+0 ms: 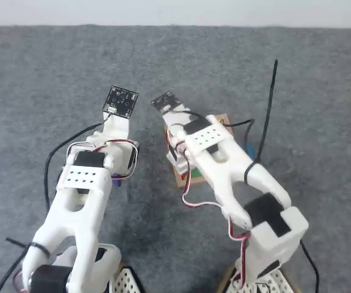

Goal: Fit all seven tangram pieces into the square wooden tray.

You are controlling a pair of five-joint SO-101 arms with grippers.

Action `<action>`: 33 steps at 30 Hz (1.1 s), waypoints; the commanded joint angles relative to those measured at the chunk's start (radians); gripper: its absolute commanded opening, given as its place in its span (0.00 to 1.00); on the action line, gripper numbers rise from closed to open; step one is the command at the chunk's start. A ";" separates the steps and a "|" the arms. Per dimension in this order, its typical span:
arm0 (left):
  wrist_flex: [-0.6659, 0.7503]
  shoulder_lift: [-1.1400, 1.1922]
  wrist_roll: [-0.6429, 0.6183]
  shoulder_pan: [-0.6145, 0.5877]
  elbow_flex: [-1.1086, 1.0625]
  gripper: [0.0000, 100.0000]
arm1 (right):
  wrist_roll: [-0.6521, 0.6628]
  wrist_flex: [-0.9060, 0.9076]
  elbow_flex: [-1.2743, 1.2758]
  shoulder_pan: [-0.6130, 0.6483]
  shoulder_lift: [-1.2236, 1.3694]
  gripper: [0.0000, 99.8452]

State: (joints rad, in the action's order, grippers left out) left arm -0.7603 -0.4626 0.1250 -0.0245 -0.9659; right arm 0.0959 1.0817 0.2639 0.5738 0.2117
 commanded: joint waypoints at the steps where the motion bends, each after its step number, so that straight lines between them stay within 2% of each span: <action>1: 0.009 -0.003 -0.002 0.005 0.008 0.13 | 0.005 -0.007 -0.081 -0.059 -0.002 0.29; 11: 0.009 -0.003 -0.002 0.005 0.008 0.13 | 0.061 -0.016 -0.110 -0.193 0.002 0.29; 19: 0.009 -0.003 -0.002 0.005 0.008 0.13 | 0.023 0.010 -0.123 -0.182 -0.021 0.29; 27: 0.009 -0.003 -0.002 0.005 0.008 0.13 | 0.018 0.024 -0.046 -0.056 -0.059 0.29; 33: 0.008 -0.003 -0.002 0.005 0.008 0.13 | 0.020 0.010 -0.081 -0.119 0.022 0.29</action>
State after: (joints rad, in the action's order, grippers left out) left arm -0.7603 -0.4626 0.1250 -0.0245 -0.9659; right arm 0.1266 1.1001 0.2225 0.4956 0.2286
